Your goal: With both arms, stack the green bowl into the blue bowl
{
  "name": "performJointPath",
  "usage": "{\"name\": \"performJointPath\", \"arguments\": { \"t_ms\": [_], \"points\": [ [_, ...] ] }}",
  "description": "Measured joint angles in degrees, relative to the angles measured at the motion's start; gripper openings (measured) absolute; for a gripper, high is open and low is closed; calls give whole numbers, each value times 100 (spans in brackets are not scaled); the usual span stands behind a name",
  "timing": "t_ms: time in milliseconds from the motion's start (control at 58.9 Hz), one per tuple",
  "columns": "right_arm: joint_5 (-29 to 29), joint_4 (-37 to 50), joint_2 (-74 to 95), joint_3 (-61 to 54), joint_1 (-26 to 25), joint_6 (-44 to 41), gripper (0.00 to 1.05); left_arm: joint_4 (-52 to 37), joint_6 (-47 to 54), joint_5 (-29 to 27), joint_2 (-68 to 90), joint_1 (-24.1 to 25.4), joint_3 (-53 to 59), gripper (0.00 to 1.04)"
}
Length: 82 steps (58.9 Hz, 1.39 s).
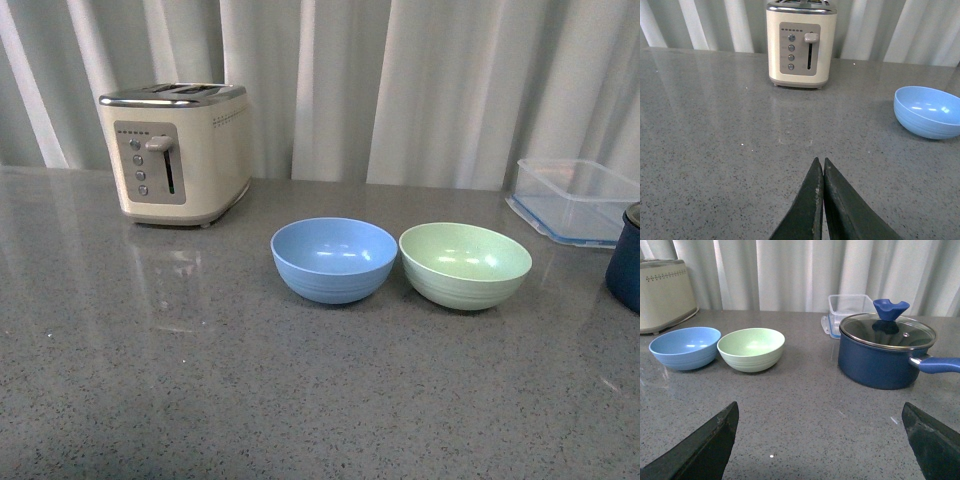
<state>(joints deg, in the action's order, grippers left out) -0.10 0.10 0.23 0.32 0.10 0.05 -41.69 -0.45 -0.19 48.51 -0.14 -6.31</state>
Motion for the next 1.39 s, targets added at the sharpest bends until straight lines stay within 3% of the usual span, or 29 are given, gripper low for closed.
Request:
{"name": "performJointPath", "arguments": {
  "t_ms": [340,917,1359,1393],
  "points": [
    [2,0,0,0,0,0,95,492,4,-2,-1080,0,505,4],
    [0,0,0,0,0,0,95,2391,2,4,-3093,0,511,4],
    [2,0,0,0,0,0,95,3187,2,4,-3888,0,511,4],
    [0,0,0,0,0,0,95,3582,4,4,-4183,0,509,4]
  ]
}}
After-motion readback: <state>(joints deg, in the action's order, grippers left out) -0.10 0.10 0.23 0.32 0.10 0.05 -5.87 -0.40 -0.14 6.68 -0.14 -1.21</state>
